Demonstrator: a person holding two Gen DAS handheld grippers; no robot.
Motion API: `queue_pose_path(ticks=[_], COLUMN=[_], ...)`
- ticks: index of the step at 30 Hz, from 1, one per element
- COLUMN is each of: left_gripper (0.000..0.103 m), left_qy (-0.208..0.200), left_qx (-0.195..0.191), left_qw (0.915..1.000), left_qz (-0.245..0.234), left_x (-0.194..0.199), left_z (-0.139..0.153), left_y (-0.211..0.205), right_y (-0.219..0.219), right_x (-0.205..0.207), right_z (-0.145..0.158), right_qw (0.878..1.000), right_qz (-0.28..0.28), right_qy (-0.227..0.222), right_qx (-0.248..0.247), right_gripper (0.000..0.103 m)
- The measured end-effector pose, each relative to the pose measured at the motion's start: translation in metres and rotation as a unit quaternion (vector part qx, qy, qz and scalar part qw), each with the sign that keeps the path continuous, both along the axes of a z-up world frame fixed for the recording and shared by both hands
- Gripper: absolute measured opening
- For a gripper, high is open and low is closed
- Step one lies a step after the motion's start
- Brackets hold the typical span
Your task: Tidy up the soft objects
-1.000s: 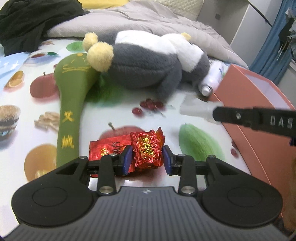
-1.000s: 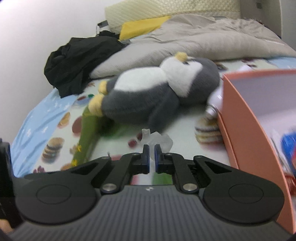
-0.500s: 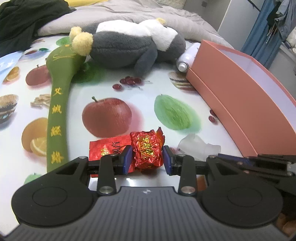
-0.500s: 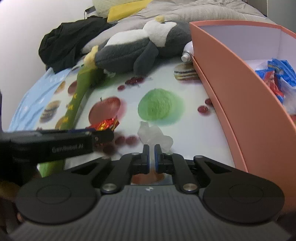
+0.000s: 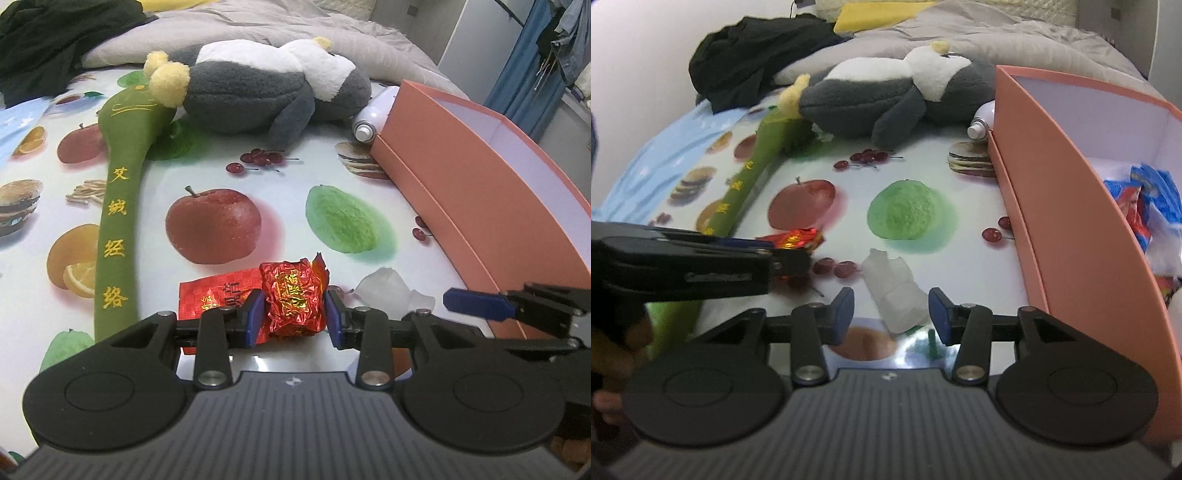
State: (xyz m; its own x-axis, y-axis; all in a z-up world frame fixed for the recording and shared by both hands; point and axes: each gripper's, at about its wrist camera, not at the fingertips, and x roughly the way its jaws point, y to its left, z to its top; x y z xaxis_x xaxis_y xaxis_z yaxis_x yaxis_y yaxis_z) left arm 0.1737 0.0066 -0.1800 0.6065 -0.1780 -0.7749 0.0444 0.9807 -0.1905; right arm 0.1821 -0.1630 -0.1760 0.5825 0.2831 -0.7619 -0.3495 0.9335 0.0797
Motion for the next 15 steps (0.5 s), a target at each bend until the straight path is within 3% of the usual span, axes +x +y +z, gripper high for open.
queue_pose_path(ticks=[15], left_gripper=[0.041], left_qy=[0.003], left_qx=[-0.008], left_qw=[0.9999], left_qz=[0.015], left_x=[-0.01], left_z=[0.002], left_y=[0.003], right_y=[0.012], right_x=[0.023], right_z=[-0.017], right_qw=[0.998], right_qz=[0.041], right_qy=[0.009], right_qx=[-0.051], right_gripper=[0.048])
